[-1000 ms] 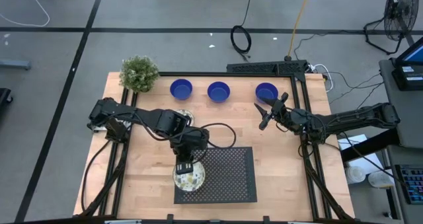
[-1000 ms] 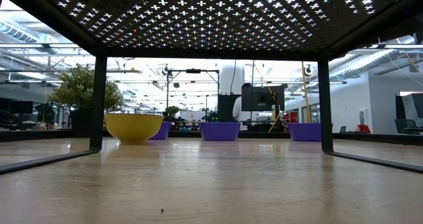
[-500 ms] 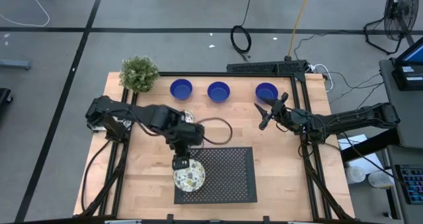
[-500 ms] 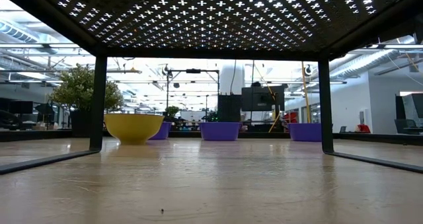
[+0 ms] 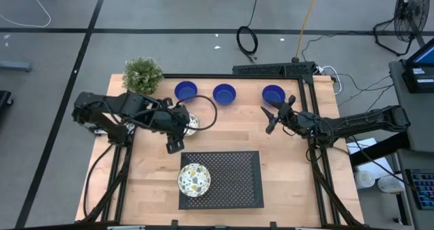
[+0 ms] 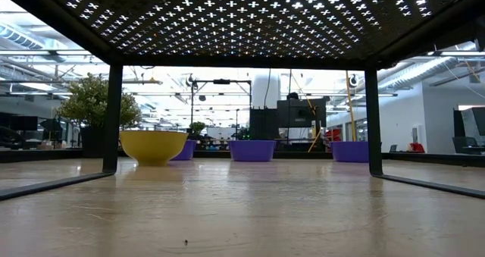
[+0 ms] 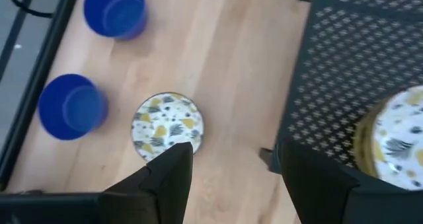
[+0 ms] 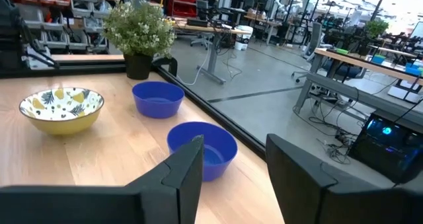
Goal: Pick & Place Mini bowls
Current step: Stack the patterned yellow bowl on the patterned yellow bowl on the shelf
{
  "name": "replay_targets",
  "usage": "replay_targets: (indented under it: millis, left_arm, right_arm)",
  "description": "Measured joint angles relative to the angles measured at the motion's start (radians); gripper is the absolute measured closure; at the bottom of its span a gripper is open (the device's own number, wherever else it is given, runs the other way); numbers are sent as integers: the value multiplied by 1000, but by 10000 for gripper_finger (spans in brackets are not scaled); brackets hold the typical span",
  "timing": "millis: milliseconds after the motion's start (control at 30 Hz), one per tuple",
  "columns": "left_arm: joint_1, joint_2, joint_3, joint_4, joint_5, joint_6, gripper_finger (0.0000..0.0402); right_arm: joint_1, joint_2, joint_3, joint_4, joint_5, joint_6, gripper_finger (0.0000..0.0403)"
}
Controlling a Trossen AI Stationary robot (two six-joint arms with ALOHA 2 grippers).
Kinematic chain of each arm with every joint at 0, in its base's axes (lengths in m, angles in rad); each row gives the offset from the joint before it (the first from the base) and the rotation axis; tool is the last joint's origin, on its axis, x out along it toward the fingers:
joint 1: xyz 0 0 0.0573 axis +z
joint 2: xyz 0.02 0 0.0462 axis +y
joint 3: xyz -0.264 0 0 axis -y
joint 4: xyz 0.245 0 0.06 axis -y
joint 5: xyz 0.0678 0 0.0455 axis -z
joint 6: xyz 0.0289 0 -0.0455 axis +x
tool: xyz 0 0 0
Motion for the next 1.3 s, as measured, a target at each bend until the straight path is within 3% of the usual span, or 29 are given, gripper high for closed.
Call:
replay_targets:
  millis: [333, 800, 1033, 1300]
  left_arm:
    - [163, -12, -149, -22, -33, 33, 176]
    - [415, -57, -525, 275, 13, 110, 176]
    - [450, -154, -718, 400, 41, 13, 176]
    - [445, -224, -884, 483, 45, -217, 176]
  right_arm:
    - [0, 0, 0, -1, 0, -4, 250]
    - [-1, 0, -31, 14, 2, -71, 250]
    - [-1, 0, -65, 97, 3, -135, 250]
    - [-1, 0, -69, 149, 3, -160, 250]
